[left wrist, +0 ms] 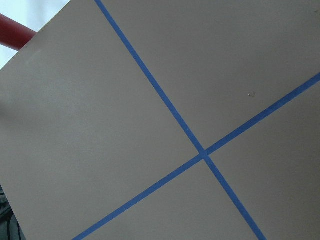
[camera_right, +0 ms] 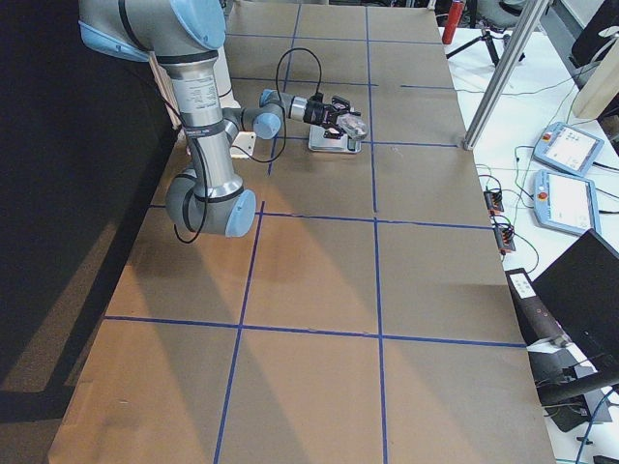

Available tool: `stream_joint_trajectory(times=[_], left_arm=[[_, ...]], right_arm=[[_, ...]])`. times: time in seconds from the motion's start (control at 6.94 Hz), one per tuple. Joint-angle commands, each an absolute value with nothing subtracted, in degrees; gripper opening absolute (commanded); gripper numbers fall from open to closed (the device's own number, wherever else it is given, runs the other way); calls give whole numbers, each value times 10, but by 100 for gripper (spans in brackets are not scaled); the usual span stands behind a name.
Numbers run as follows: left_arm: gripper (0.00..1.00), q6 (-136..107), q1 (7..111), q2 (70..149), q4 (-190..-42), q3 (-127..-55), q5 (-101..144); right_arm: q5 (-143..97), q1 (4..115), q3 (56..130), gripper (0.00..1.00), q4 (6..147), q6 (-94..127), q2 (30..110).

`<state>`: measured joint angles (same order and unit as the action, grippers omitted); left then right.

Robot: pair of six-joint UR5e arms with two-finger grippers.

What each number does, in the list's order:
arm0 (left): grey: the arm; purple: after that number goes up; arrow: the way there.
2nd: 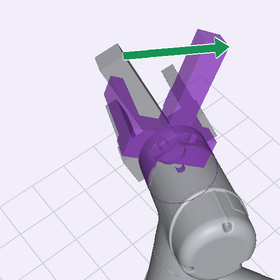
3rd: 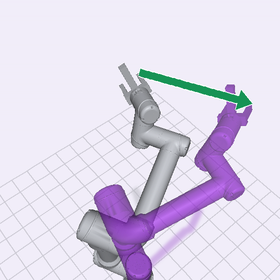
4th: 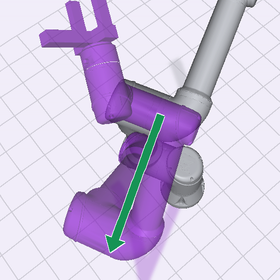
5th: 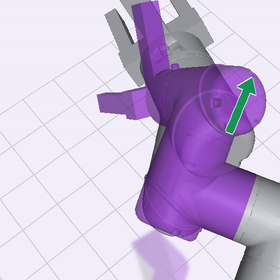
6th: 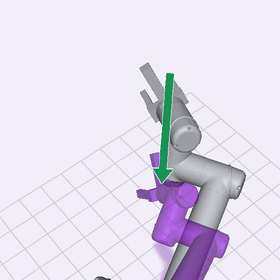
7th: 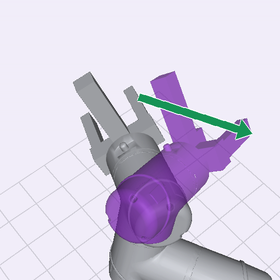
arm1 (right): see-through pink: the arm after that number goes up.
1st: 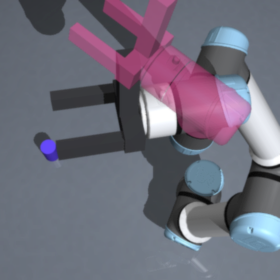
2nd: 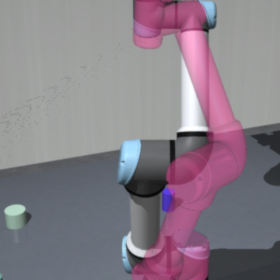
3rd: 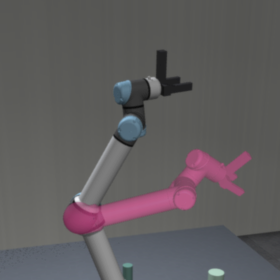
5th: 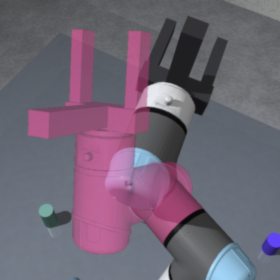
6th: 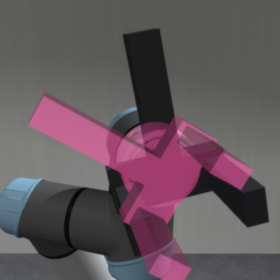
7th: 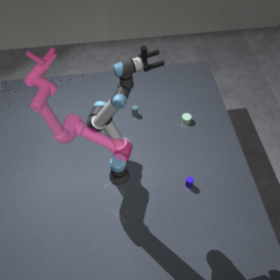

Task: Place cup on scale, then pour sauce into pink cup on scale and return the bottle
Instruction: 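Tilt the bottle spout down over the pink cup to pour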

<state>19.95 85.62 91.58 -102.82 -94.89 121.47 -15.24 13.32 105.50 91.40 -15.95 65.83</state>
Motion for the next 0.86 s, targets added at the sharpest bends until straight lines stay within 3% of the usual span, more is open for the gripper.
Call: stream_joint_trajectory(times=[0.0, 0.43, 0.72], left_arm=[[100, 200, 856, 916, -1028, -948, 1215], [100, 200, 856, 917, -1028, -949, 1215], [100, 199, 856, 917, -1028, -951, 1216]], right_arm=[[-150, 145, 1055, 0, 914, -251, 638], [-153, 149, 1055, 0, 904, -270, 629], [-156, 149, 1040, 0, 894, -167, 635]])
